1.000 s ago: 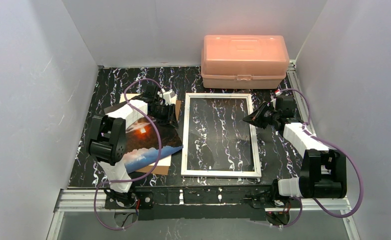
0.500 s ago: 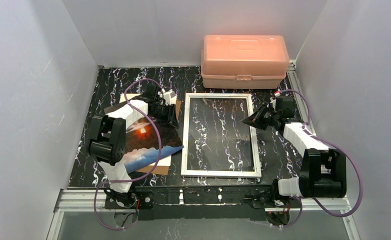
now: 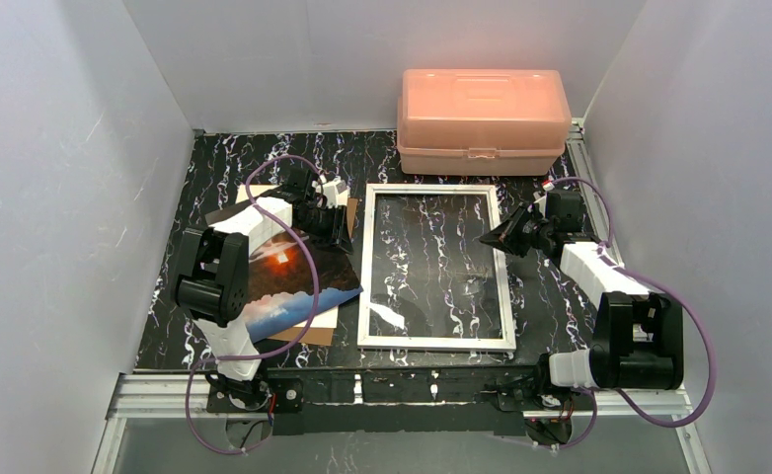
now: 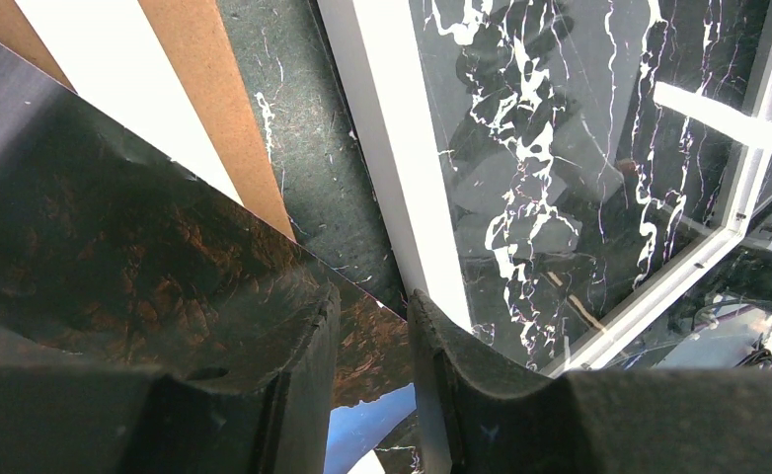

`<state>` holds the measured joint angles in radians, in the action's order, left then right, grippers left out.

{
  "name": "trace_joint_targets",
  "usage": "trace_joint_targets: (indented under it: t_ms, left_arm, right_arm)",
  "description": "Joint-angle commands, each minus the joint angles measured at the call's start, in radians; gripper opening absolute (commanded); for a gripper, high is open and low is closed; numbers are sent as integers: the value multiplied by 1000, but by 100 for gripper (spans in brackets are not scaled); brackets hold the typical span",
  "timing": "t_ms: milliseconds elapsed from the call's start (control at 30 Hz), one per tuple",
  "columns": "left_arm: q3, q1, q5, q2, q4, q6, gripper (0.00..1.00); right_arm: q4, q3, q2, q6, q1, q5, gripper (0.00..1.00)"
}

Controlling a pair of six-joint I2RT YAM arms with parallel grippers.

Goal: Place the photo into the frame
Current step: Adjust the photo frame item on the photo frame.

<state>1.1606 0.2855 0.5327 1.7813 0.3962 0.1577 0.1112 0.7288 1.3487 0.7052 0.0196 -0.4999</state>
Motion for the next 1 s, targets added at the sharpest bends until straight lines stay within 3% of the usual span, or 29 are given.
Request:
trace_joint_targets:
  t_ms: [0, 500, 967]
  left_arm:
    - [24, 5, 23, -15, 5, -1, 30]
    - [24, 7, 23, -3, -2, -2, 30]
    - [24, 12, 25, 0, -3, 4, 30]
  right_arm:
    - [-128, 1, -52, 9, -2, -62, 1]
    - [-416, -83, -167, 92, 8, -245, 1]
    - [-582, -116, -201, 199, 31, -292, 1]
